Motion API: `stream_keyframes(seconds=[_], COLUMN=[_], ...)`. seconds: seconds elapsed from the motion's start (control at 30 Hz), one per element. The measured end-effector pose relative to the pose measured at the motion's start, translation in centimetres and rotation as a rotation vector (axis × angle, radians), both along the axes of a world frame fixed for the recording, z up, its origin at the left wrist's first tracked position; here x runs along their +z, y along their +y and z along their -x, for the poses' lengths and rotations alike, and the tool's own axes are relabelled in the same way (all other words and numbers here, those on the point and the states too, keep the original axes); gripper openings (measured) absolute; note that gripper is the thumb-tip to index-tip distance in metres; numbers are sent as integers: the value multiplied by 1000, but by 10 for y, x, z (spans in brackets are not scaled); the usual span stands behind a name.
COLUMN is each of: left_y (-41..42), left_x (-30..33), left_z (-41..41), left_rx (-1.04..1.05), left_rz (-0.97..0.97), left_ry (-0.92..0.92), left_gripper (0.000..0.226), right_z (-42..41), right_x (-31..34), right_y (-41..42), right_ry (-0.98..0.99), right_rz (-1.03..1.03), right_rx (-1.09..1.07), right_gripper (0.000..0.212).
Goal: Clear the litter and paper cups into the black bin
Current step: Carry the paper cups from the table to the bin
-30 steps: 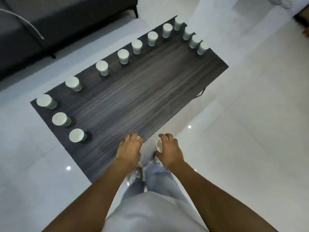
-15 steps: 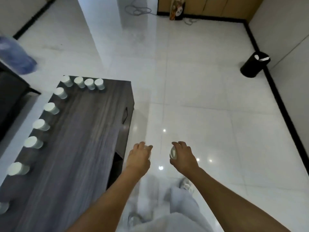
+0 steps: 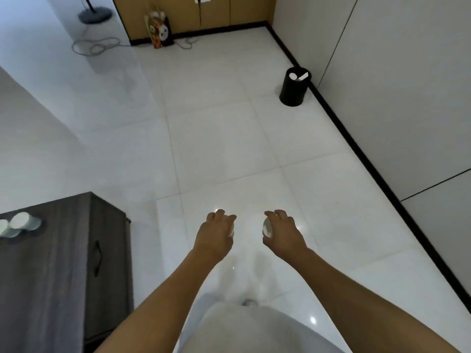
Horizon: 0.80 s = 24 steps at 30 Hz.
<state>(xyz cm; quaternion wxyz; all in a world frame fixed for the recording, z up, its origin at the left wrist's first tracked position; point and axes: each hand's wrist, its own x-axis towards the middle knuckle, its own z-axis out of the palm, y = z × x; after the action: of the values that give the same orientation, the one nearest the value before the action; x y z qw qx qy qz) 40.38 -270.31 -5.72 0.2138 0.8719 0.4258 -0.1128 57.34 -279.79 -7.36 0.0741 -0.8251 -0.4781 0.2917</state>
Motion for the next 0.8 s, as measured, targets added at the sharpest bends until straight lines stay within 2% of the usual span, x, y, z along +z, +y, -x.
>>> stream_keyframes(seconds=[0.17, 0.33, 0.63, 0.8], left_y=[60, 148, 300, 354], left_x=[-6, -10, 14, 11], left_z=[-85, -172, -337, -444], left_rx=[-118, -223, -352, -420], left_rz=[19, 7, -35, -28], left_ry=[19, 9, -5, 1], left_gripper=[58, 57, 52, 54], right_z=[-77, -155, -295, -400], right_x=[-4, -9, 3, 5], right_y=[37, 108, 226, 277], right_ry=[11, -9, 12, -6], right_rz=[4, -31, -43, -46], right_rx=[-102, -201, -371, -430], right_gripper=[66, 66, 67, 67])
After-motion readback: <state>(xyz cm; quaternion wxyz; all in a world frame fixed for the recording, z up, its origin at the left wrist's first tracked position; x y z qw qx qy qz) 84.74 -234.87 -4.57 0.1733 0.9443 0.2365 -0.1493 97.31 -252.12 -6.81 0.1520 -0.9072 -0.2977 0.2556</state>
